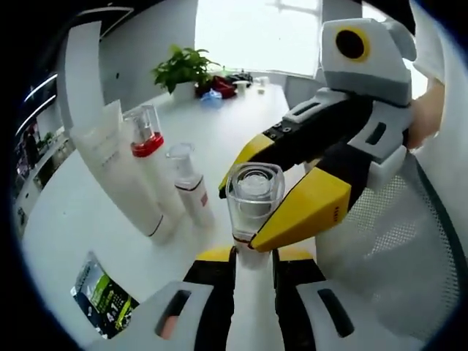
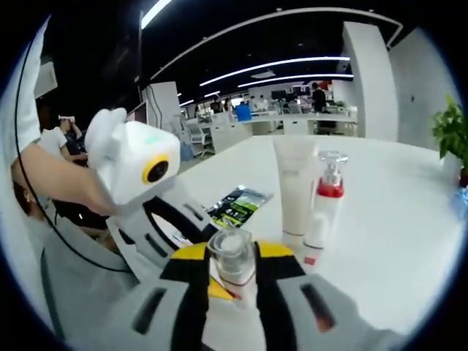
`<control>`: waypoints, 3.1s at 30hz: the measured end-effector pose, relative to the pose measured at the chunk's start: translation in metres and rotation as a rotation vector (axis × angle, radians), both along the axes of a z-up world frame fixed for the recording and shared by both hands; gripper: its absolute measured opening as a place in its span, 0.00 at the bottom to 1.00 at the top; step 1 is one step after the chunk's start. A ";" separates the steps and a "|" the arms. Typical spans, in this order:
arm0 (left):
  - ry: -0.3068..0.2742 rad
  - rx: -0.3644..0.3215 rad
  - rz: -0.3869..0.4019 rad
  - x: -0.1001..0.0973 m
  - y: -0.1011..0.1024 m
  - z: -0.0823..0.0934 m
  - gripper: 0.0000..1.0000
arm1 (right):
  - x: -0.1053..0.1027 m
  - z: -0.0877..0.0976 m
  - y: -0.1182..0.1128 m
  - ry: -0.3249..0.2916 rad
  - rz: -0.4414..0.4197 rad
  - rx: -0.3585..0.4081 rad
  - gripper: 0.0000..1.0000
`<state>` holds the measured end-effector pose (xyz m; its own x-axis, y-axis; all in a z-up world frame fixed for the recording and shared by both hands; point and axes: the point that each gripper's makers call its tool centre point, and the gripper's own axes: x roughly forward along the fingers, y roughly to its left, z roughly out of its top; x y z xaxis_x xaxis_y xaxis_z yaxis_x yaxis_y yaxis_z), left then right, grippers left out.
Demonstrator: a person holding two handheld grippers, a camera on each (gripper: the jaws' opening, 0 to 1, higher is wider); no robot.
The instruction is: Arrange the skincare products in the storage area until every visible bottle or jar stands upright without overlapping.
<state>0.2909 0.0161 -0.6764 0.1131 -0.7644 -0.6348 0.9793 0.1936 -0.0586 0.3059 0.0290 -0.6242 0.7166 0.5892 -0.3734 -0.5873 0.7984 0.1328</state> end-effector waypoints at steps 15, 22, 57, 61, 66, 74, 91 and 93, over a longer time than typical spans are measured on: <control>-0.007 0.035 -0.003 0.007 0.005 -0.017 0.16 | 0.004 -0.014 0.003 0.023 0.005 0.001 0.24; -0.018 0.056 -0.013 0.010 0.006 -0.023 0.15 | 0.006 -0.016 -0.001 0.026 -0.004 0.016 0.23; -0.006 0.032 -0.049 0.022 -0.010 -0.037 0.12 | 0.005 -0.014 -0.035 0.034 -0.039 -0.023 0.43; 0.000 0.026 -0.053 0.018 -0.016 -0.038 0.14 | 0.001 -0.025 -0.035 0.056 -0.029 -0.093 0.32; 0.004 0.025 -0.061 0.014 -0.016 -0.037 0.14 | -0.002 -0.031 -0.034 0.072 -0.018 -0.128 0.23; 0.005 0.019 -0.076 0.010 -0.013 -0.028 0.20 | -0.002 -0.023 -0.032 0.052 0.001 -0.111 0.22; -0.025 -0.152 -0.047 0.002 -0.030 0.036 0.23 | -0.003 0.042 -0.025 -0.038 0.143 0.032 0.22; -0.027 -0.165 -0.040 0.002 -0.030 0.040 0.22 | -0.003 0.045 -0.023 -0.046 0.159 0.020 0.22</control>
<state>0.2928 -0.0139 -0.6366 0.0960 -0.8621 -0.4975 0.9877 0.1447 -0.0601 0.3026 0.0055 -0.5790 0.6296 0.7038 -0.3292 -0.7121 0.6921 0.1178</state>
